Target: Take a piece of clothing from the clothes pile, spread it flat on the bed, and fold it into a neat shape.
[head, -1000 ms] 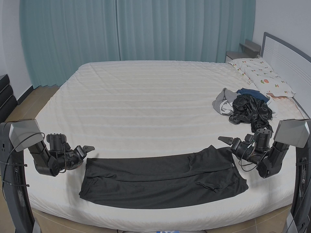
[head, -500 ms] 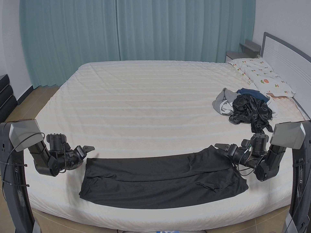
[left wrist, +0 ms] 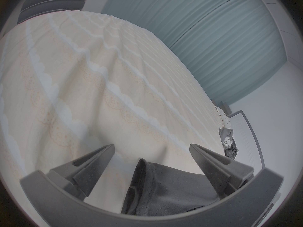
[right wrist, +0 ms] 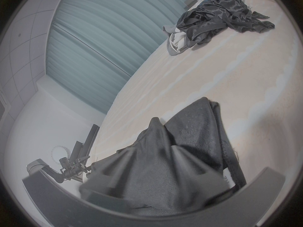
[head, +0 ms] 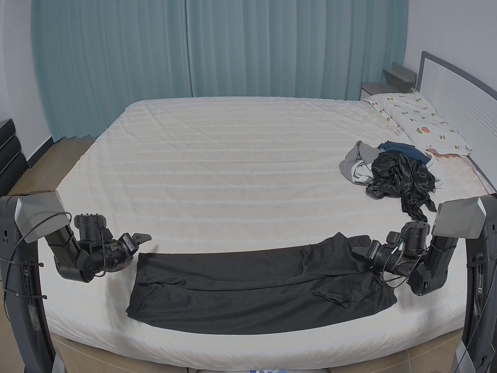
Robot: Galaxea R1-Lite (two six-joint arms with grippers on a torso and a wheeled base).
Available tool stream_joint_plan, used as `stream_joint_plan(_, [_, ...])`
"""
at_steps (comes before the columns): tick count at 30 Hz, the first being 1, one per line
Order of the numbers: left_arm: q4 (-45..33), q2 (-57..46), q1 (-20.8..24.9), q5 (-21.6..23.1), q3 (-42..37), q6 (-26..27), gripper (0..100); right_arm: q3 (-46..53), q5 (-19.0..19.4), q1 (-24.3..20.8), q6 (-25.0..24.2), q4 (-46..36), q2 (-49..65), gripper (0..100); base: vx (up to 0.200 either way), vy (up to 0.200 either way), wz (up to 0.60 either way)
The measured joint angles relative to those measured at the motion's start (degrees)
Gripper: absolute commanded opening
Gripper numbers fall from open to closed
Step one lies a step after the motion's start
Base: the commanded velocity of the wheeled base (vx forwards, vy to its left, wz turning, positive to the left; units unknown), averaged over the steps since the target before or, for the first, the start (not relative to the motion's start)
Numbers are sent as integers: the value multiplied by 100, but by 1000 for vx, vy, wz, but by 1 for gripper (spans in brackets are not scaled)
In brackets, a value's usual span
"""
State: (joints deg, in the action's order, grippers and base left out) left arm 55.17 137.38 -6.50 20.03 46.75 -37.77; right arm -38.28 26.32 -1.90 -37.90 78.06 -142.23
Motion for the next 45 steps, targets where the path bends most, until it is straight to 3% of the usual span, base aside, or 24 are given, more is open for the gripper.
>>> stream_joint_plan(20, [0,9,0,-2,10,9,100,427,56,306,11,107,289,0,0,0,0])
stream_joint_plan(31, [0,9,0,-6,10,9,100,557,56,333,260,77,271,0,0,0,0])
stream_joint_plan(32, [0,9,0,-6,10,9,100,564,56,333,273,77,269,100,0,0,0])
stream_joint_plan(45, [-13,-61,-39,-24,7,-271,100,651,9,316,216,63,596,100,0,0,0])
